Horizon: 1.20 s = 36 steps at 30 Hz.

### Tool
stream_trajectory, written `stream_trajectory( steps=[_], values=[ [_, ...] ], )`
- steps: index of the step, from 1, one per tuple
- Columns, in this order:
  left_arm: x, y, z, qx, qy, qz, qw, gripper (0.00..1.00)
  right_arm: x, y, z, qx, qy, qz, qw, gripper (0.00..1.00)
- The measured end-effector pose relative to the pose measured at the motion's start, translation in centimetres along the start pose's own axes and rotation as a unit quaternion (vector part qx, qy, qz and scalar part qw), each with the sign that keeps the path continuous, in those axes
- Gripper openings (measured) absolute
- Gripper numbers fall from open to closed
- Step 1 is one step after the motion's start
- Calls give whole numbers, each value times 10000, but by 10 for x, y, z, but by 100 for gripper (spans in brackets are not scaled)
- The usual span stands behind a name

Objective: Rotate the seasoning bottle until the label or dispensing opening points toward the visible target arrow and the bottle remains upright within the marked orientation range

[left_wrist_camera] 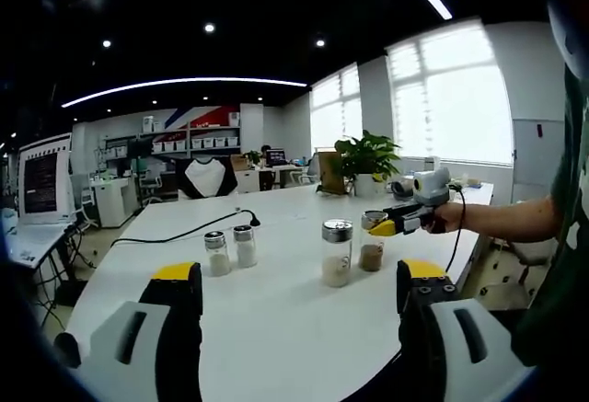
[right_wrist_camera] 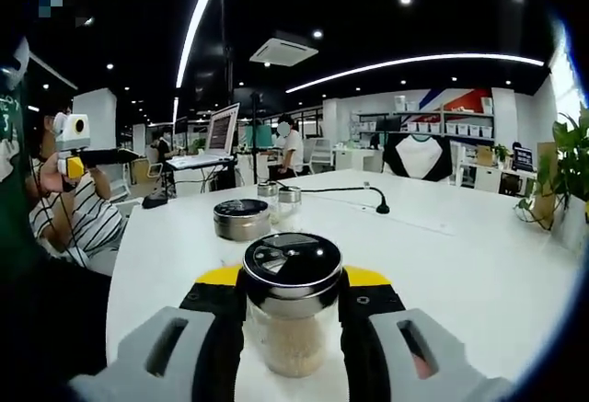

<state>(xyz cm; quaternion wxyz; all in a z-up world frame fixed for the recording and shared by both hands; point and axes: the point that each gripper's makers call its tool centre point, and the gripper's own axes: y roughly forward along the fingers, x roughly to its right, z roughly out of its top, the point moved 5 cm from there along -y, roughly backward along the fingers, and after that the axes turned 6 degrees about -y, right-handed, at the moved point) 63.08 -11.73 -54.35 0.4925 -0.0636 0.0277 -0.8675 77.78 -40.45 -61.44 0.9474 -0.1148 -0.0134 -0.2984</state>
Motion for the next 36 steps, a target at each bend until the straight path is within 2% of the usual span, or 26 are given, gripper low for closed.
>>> stream_trajectory(
  steps=[23, 30, 36],
  values=[
    [-1, 0, -1, -13, -16, 15, 10000, 92, 2, 2, 0, 2, -98, 78, 9999, 39],
    [-2, 0, -2, -9, -18, 18, 10000, 92, 3, -4, 6, 129, 23, -146, 9998, 46],
    [-2, 1, -3, 16, -34, -1, 10000, 92, -5, -15, 9, 10, -57, -377, 9993, 48]
  ],
)
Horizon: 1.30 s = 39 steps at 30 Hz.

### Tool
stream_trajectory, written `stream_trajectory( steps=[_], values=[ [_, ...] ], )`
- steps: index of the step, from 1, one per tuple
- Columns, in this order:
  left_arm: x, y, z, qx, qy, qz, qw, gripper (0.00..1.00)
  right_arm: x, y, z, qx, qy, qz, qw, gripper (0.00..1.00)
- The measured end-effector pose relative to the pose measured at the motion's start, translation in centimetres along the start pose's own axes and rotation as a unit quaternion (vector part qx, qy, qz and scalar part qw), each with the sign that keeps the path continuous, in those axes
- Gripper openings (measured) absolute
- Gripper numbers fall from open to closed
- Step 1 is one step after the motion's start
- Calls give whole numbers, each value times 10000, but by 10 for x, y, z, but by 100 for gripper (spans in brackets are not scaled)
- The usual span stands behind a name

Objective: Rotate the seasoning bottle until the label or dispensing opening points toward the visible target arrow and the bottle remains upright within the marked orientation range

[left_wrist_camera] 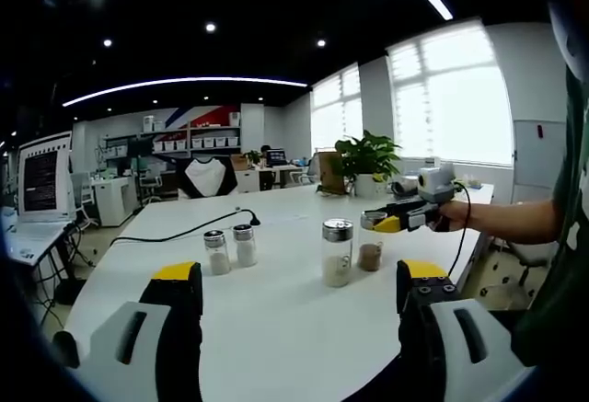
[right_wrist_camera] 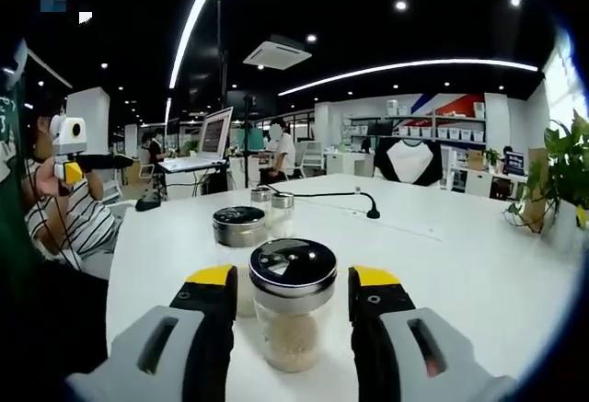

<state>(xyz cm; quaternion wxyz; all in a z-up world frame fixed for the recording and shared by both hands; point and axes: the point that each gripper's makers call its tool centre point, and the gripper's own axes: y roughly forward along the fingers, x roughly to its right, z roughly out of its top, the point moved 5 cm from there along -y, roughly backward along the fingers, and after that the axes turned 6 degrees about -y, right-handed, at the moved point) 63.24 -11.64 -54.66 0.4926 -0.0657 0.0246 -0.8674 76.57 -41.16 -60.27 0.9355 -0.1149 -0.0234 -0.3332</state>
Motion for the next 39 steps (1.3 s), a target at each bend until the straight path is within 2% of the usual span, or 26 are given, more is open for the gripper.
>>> stream_trajectory(
  steps=[3, 6, 9, 12, 16, 18, 20, 23, 28, 30, 36, 39],
  values=[
    [1, 0, -1, 4, -37, -21, 10000, 92, -2, -9, 1, 43, 56, -231, 9997, 51],
    [1, 1, -2, 12, -54, -47, 10000, 92, -4, -19, 4, 220, 117, -473, 9986, 51],
    [1, 0, -3, 11, -51, -43, 10000, 92, -1, -30, 0, 80, 252, -935, 9953, 53],
    [-1, 0, -4, 2, -49, -43, 10000, 92, 1, -38, -1, 77, 277, -1215, 9922, 56],
    [0, 0, -2, 80, -111, -108, 9998, 90, -2, -46, 0, 89, 335, -1388, 9897, 56],
    [2, 2, -1, 49, 66, -127, 9999, 90, -4, -54, 3, -55, 269, -1643, 9860, 59],
    [4, 3, 0, 74, 100, -128, 9998, 90, -6, -57, 7, -17, 195, -1689, 9854, 60],
    [6, 5, 5, 351, -235, -263, 9988, 90, -9, -63, 14, -4, 277, -1790, 9835, 60],
    [7, 8, 8, 392, -206, -278, 9986, 90, -19, -70, 23, 1, 142, -1929, 9811, 62],
    [8, 9, 10, 477, -291, -332, 9979, 90, -26, -72, 21, 100, 215, -1934, 9808, 62],
    [11, 11, 9, 457, -190, -373, 9981, 90, -46, -82, -1, 277, 623, -1899, 9794, 63],
    [11, 13, 7, 410, -154, -371, 9984, 90, -52, -90, 3, 477, 654, -2078, 9748, 64]
  ],
)
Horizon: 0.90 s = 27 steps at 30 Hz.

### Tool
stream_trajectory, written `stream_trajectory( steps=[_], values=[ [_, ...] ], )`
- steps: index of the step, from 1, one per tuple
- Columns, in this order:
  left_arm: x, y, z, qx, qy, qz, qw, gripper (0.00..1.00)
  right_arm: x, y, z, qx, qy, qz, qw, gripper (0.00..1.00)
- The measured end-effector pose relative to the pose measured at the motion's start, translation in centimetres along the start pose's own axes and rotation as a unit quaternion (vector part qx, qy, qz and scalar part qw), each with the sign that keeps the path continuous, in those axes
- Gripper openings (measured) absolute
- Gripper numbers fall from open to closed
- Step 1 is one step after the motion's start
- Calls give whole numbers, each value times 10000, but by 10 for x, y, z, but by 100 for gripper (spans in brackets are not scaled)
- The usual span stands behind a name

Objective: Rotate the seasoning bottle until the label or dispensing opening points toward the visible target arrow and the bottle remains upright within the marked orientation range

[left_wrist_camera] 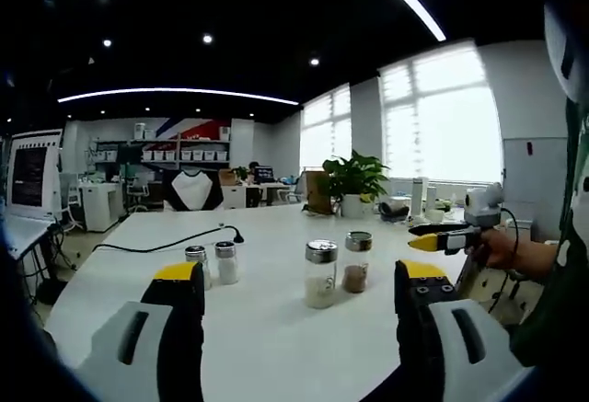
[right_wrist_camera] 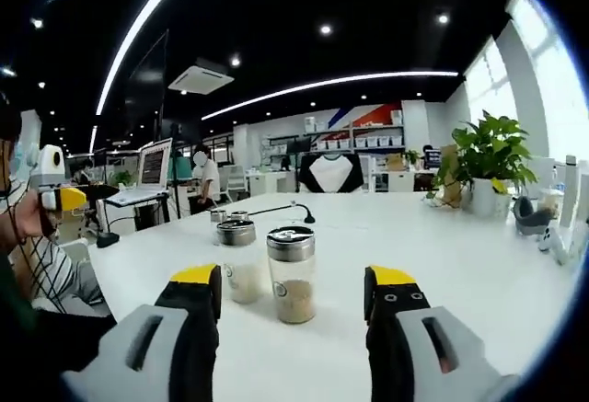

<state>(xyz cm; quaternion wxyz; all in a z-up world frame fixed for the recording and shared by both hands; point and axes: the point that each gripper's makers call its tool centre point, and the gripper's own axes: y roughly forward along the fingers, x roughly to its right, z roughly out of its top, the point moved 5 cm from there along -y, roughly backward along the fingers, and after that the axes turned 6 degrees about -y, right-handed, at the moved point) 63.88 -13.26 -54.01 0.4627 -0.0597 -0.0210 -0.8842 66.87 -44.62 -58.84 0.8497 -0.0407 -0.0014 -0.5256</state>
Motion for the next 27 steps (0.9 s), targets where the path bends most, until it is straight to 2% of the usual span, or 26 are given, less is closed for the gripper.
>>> stream_trajectory(
  steps=[3, 8, 14, 16, 18, 20, 24, 27],
  values=[
    [1, 3, -2, -33, 3, -8, 10000, 90, -3, -5, 6, 73, 72, -31, 9999, 65],
    [2, 5, -1, 42, -4, -60, 10000, 90, -6, -7, 14, 42, -73, -16, 10000, 67],
    [-3, 11, -1, 19, 11, -67, 10000, 89, -20, -6, 13, -208, -394, 213, 9988, 69],
    [-4, 14, -2, 4, 20, -91, 10000, 89, -27, -3, 15, 41, -226, 350, 9991, 68],
    [-5, 18, -3, -33, 48, -108, 9999, 89, -38, -1, 8, -186, -271, 612, 9976, 68],
    [-6, 22, -4, -41, 62, -118, 9999, 89, -42, 1, 4, -293, -456, 576, 9969, 68],
    [-15, 33, -1, 18, -58, 0, 10000, 89, -49, 1, 3, -254, -201, 716, 9969, 69],
    [-12, 41, 6, 47, -77, -159, 9998, 90, -50, 0, 5, -187, 73, 695, 9974, 69]
  ],
)
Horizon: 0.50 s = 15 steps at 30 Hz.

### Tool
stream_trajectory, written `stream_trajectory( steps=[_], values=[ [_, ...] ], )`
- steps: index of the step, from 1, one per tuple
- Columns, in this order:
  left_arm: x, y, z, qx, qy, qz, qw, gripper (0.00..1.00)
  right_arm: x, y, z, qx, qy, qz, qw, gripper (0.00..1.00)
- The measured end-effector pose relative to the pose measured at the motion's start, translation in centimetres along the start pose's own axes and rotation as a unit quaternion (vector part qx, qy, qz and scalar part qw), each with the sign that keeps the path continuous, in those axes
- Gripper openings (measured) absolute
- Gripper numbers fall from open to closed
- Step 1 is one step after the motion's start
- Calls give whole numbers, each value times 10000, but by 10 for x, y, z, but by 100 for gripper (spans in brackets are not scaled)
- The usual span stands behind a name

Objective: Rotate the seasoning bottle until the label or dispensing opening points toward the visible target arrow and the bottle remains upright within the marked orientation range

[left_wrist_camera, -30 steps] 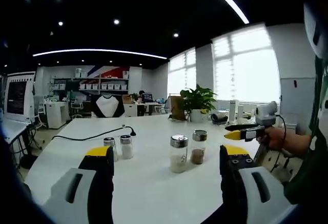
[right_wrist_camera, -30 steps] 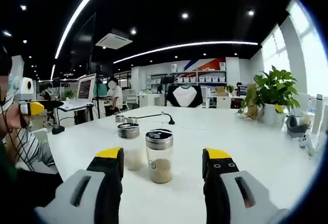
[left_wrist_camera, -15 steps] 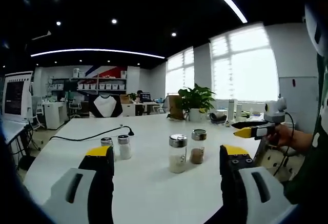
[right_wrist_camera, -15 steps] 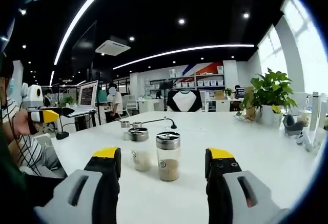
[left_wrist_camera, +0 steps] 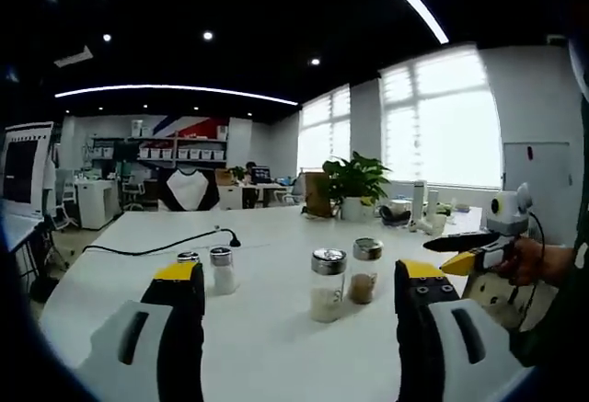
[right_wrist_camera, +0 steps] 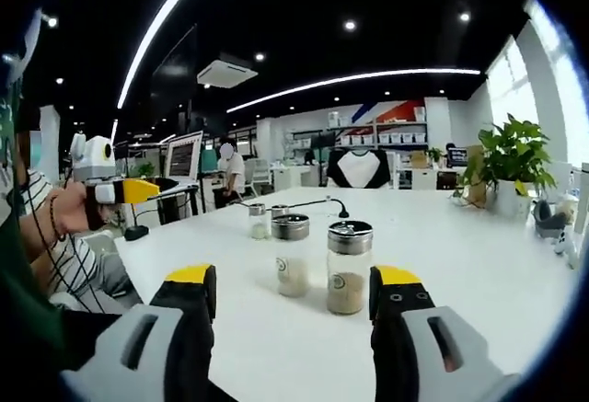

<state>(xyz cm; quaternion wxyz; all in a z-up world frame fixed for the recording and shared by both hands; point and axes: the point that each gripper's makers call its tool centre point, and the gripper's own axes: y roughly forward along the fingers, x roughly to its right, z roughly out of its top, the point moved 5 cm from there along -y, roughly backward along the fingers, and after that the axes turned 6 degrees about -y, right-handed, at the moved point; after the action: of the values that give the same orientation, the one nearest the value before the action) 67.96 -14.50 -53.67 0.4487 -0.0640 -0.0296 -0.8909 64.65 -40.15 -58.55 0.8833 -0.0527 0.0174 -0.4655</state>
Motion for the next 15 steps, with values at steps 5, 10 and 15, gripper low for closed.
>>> stream_trajectory(
  steps=[5, 10, 15],
  values=[
    [-3, 16, 5, -6, 165, -65, 9998, 89, 2, -5, 2, 38, 12, -6, 10000, 69],
    [-10, 37, 19, 80, 118, -227, 9996, 88, 4, -10, 6, 96, -46, -29, 9999, 70],
    [-17, 59, 25, 118, 217, -279, 9993, 88, 4, -12, 4, -3, -133, -84, 9999, 70]
  ],
)
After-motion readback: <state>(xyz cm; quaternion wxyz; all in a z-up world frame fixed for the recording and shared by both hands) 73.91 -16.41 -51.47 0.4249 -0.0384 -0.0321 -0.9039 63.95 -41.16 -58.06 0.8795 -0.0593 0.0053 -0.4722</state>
